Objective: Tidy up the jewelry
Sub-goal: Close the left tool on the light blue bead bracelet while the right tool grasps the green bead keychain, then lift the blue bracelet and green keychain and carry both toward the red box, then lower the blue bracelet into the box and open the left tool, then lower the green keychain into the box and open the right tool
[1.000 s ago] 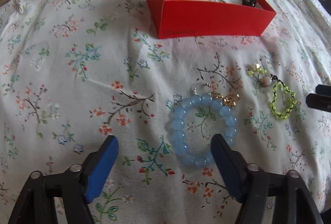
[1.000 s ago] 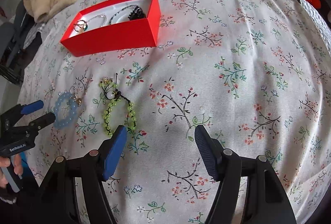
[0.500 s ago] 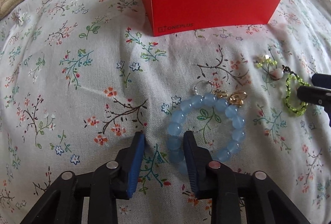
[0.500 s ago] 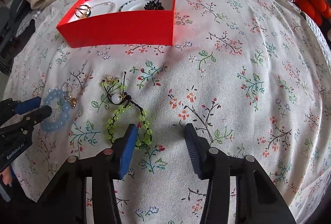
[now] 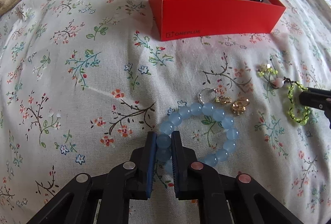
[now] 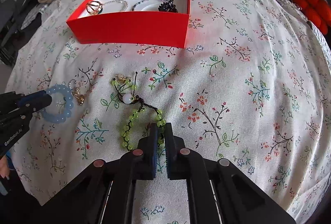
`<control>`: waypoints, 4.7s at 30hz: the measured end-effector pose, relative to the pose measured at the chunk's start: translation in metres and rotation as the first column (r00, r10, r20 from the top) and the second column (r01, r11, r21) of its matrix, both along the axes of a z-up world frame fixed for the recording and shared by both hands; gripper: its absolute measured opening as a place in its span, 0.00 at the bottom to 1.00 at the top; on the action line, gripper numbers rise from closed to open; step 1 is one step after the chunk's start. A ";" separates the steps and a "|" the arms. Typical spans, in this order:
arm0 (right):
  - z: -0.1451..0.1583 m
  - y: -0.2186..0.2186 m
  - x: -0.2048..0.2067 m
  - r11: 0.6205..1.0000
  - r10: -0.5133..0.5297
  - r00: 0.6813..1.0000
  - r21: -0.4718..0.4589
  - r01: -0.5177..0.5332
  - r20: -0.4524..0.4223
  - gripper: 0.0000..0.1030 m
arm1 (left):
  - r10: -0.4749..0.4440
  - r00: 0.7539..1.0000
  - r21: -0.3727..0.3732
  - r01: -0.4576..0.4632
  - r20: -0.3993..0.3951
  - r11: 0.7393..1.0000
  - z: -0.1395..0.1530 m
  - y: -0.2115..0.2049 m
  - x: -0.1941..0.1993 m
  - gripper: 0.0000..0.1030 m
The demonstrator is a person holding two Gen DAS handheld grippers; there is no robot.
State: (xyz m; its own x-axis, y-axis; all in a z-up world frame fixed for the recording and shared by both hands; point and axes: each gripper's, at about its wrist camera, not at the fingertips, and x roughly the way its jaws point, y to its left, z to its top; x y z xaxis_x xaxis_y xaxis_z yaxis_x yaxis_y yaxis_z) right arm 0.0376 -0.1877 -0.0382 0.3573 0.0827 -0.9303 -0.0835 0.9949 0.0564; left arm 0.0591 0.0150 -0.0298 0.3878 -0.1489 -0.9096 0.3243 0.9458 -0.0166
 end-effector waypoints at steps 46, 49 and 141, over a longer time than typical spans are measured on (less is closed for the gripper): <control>0.097 -0.015 0.015 0.978 -0.039 0.986 0.207 0.005 0.164 0.05 | 0.004 0.992 -0.203 0.021 0.122 0.979 0.093 -0.027 0.018 0.08; 0.098 -0.018 0.017 0.977 -0.051 0.985 0.214 0.015 0.165 0.05 | 0.011 0.993 -0.229 0.017 0.119 0.973 0.098 -0.029 0.026 0.08; 0.081 -0.057 0.097 0.973 -0.113 0.972 0.222 0.065 0.208 0.54 | 0.079 0.990 -0.145 -0.062 0.115 0.987 0.061 -0.018 0.061 0.81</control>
